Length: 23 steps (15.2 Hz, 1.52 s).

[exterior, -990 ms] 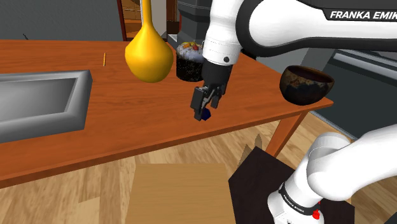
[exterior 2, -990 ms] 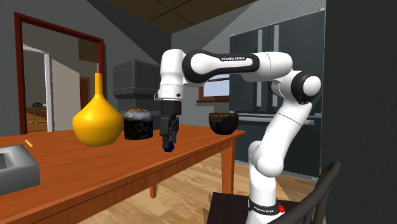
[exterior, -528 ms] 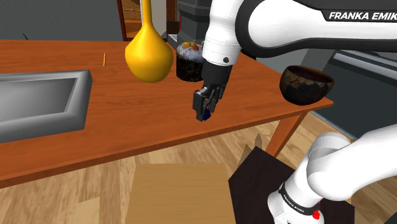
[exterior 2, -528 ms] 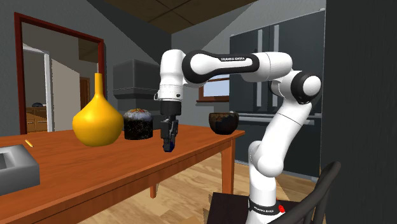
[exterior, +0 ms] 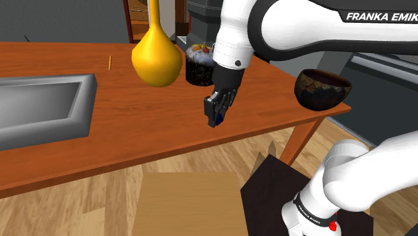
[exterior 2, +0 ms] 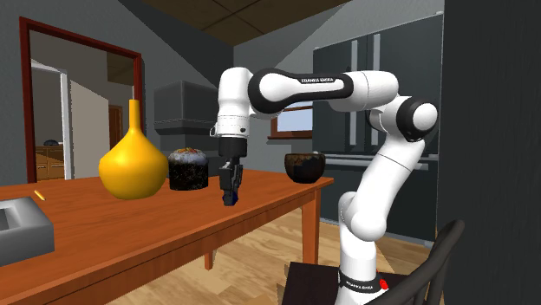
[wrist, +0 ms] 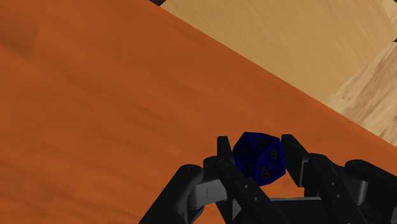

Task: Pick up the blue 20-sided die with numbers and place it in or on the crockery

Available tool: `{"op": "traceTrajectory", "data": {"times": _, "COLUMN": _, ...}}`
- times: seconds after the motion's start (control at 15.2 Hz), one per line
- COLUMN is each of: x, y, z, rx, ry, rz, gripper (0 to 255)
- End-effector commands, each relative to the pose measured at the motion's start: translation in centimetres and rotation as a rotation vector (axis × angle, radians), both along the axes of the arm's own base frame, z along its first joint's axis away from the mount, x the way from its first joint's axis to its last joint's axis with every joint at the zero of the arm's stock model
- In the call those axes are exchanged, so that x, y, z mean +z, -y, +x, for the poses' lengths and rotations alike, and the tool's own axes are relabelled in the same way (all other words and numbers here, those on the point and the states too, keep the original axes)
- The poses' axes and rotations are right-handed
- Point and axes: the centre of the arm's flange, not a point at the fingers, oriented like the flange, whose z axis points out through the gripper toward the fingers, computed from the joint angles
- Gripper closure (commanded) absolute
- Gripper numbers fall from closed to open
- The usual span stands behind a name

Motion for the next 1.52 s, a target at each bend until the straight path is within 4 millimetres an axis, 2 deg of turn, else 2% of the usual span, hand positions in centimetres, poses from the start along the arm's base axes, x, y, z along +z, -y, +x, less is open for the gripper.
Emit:
{"op": "traceTrajectory", "data": {"times": 0.0, "x": 0.0, "y": 0.0, "z": 0.0, "rx": 0.0, "ry": 0.0, "rz": 0.0, "gripper": 255}}
{"op": "traceTrajectory", "data": {"times": 1.45, "x": 11.6, "y": 0.0, "z": 0.0, "rx": 0.0, "ry": 0.0, "rz": 0.0, "gripper": 255}}
